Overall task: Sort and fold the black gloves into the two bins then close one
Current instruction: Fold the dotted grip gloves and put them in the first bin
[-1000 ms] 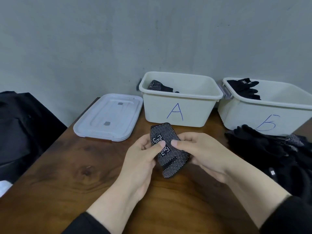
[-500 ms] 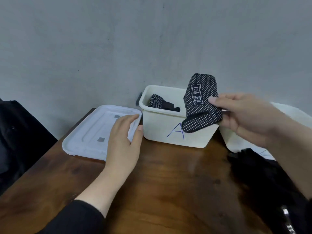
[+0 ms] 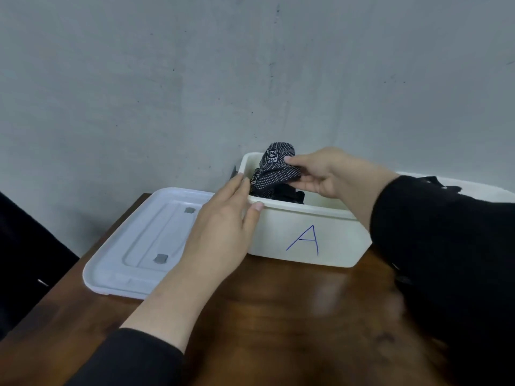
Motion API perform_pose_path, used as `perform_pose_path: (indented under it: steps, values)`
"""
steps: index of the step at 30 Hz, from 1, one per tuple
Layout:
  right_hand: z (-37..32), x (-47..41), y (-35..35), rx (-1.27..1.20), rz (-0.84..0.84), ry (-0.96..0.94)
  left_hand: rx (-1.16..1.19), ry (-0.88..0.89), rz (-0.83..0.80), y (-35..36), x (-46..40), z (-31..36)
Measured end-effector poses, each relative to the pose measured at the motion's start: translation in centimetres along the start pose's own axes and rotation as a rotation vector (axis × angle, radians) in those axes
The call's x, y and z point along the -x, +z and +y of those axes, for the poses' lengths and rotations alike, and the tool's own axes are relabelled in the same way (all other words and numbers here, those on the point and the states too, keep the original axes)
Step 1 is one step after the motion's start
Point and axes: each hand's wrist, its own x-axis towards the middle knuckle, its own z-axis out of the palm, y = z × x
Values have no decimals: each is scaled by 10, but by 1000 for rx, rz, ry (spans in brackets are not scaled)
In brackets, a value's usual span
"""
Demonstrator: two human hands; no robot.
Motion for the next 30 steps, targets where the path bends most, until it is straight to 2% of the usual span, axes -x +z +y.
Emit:
perform_pose_path:
  steps: [2,5,7,8,10,12,14,16,18,21,24,26,28,30]
  values:
    - [4,-10,14,308,73,-7,-7,1,-8,-1,0,-1]
    - [8,-25,20,1049,244,-162,6,7,-3,-2,-1,-2]
    - [8,-29,18,1202,295,-367,16,4,-1,-3,-2,-2]
    - [7,-29,16,1200,277,-504,21,-1,-1,-3,-2,-2]
    - [3,-24,12,1223,101,-683,26,-5,-7,-3,-2,-1]
    - [5,-20,10,1326,-84,-637,18,-9,-17,-3,-1,-1]
    - [12,-21,10,1412,-184,-518,16,-14,-24,-3,-1,-1]
    - [16,-21,11,1384,-217,-493,9,-11,-32,-3,-1,-2]
    - [13,-15,11,1302,-197,-550,-2,2,-36,-2,-2,-2]
    - [1,5,4,1043,-6,-699,-18,30,10,0,-2,-3]
    - [-3,45,-14,744,189,-821,12,108,188,4,5,11]
    - [11,85,-26,591,247,-868,67,176,265,12,17,32]
    - [46,126,-42,521,269,-874,137,227,217,27,38,57]
    - [101,164,-65,513,278,-819,210,219,90,49,67,79]
